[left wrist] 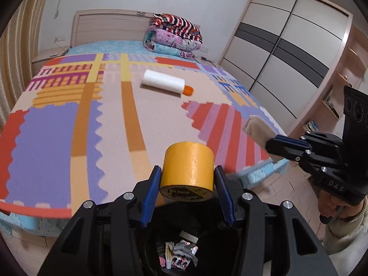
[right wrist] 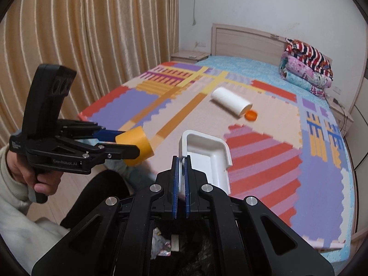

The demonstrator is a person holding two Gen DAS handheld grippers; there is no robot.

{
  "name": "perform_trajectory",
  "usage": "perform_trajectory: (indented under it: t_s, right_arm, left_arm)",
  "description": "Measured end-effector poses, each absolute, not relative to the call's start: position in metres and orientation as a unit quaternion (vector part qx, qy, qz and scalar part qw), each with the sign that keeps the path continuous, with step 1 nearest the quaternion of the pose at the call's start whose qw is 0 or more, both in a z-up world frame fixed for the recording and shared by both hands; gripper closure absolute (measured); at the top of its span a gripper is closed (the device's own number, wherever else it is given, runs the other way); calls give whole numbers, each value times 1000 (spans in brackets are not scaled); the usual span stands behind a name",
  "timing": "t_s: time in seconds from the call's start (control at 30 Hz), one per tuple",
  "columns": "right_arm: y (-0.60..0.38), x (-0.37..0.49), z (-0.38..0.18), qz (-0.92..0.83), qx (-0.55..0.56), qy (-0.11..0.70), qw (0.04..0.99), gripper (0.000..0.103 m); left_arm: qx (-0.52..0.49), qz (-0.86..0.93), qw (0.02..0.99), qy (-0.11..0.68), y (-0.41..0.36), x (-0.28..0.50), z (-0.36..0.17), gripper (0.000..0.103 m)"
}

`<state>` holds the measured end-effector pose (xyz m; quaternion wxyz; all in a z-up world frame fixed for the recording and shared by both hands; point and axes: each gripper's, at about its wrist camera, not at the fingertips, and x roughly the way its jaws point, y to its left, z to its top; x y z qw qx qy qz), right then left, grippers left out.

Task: Collect trash
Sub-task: 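Carry the tape roll and plastic holder down into the trash bag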

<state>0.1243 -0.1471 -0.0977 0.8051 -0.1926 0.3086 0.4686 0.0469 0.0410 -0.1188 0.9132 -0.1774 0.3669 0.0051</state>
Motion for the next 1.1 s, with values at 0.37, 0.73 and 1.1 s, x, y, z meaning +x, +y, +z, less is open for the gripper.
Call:
perform_trajectory:
  t_s: [0.37,0.73,1.1]
  right_arm:
    - [-163,99,-157,488,-195,377,763,98]
    - [-159,94,-231,483,-175,461,724,98]
    - [-154,113,-296,438,-176,545,693,98]
  left_arm:
    - [-182,-28,881,437,5,35,-174,57]
    - [-176,-31,840,513,-9,43,-241,57]
    - [-193,-22,794,577,-12,48,-301,57]
